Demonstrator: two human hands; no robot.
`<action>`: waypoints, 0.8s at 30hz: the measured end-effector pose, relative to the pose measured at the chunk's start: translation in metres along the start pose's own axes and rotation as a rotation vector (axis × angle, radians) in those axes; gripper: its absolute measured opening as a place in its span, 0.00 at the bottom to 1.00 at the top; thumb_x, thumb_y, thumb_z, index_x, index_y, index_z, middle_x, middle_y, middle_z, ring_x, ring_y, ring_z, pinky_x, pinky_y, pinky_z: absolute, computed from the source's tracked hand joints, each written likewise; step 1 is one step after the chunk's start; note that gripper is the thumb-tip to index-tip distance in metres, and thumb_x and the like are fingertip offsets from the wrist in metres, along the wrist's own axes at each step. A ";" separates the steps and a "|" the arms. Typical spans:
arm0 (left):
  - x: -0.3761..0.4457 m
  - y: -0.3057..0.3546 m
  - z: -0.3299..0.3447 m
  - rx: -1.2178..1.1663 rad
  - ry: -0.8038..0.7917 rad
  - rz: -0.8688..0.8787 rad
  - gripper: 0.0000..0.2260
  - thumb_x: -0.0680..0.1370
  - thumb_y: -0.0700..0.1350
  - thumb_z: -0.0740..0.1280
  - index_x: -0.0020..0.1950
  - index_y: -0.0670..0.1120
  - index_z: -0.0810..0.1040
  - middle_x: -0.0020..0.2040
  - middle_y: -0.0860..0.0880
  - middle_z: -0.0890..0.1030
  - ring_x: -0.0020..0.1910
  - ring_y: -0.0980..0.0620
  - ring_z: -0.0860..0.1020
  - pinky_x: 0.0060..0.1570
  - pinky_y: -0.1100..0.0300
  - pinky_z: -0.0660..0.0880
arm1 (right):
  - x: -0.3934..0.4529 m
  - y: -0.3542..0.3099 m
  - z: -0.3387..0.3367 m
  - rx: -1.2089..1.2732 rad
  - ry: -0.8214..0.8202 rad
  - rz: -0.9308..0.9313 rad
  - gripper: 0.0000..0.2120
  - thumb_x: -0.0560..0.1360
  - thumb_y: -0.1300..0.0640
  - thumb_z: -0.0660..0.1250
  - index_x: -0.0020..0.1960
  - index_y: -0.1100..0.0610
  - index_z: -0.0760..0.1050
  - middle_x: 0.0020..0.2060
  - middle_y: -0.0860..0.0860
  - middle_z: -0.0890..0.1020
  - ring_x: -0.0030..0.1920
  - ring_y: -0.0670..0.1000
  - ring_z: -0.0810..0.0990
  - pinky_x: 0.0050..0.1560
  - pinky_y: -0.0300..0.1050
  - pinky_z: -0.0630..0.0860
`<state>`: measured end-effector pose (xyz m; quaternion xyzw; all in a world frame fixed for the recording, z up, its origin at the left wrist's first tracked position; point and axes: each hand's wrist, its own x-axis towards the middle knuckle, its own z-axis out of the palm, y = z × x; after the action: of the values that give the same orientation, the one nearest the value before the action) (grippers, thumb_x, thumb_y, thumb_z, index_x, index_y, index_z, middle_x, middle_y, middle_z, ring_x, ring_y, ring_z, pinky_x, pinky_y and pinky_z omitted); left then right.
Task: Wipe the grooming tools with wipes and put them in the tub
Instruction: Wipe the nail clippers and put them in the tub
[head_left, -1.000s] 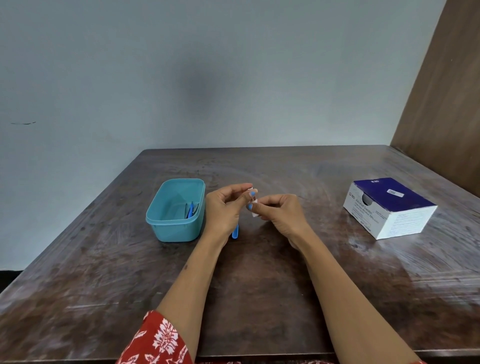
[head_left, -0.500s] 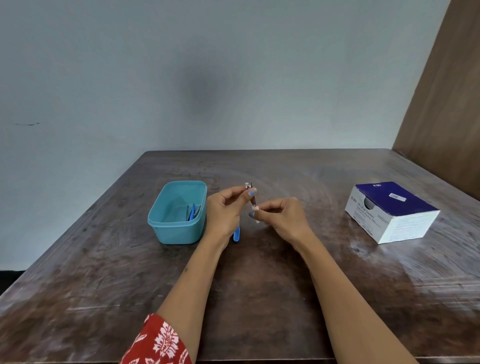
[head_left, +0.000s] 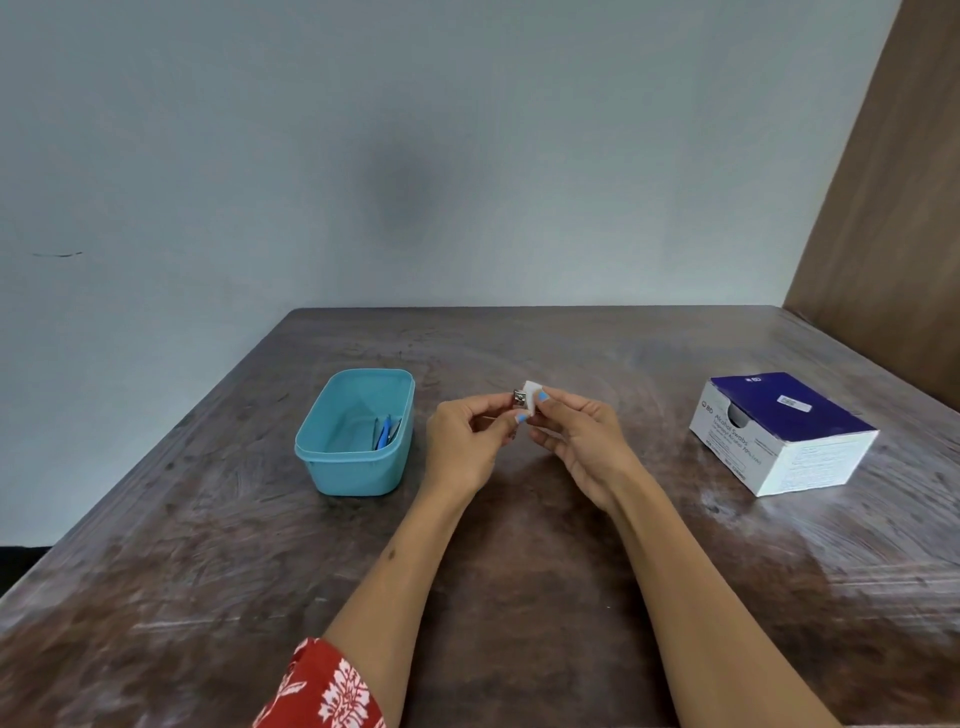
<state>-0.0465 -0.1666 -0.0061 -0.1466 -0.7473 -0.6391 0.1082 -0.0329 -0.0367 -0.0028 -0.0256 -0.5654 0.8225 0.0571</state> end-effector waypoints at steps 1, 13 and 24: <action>-0.001 0.000 0.001 0.009 -0.004 -0.001 0.12 0.73 0.39 0.71 0.56 0.43 0.81 0.42 0.49 0.84 0.37 0.56 0.81 0.40 0.63 0.80 | 0.000 0.000 0.000 -0.019 -0.010 -0.003 0.08 0.78 0.63 0.62 0.53 0.63 0.79 0.38 0.51 0.83 0.40 0.46 0.78 0.42 0.39 0.76; 0.000 -0.003 0.002 -0.026 -0.003 -0.014 0.14 0.73 0.33 0.69 0.58 0.41 0.80 0.48 0.43 0.84 0.44 0.51 0.83 0.45 0.54 0.81 | -0.001 0.003 0.000 -0.144 -0.025 -0.084 0.08 0.74 0.62 0.68 0.50 0.53 0.81 0.41 0.45 0.84 0.44 0.43 0.79 0.44 0.39 0.74; 0.000 -0.005 0.002 0.047 -0.030 -0.027 0.09 0.72 0.35 0.71 0.51 0.43 0.83 0.42 0.48 0.84 0.38 0.56 0.83 0.43 0.61 0.81 | -0.002 0.006 0.000 -0.232 0.032 -0.235 0.06 0.71 0.60 0.71 0.43 0.50 0.82 0.33 0.43 0.85 0.36 0.38 0.80 0.35 0.30 0.74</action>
<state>-0.0482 -0.1649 -0.0110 -0.1432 -0.7654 -0.6207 0.0917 -0.0314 -0.0392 -0.0080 0.0214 -0.6546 0.7388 0.1586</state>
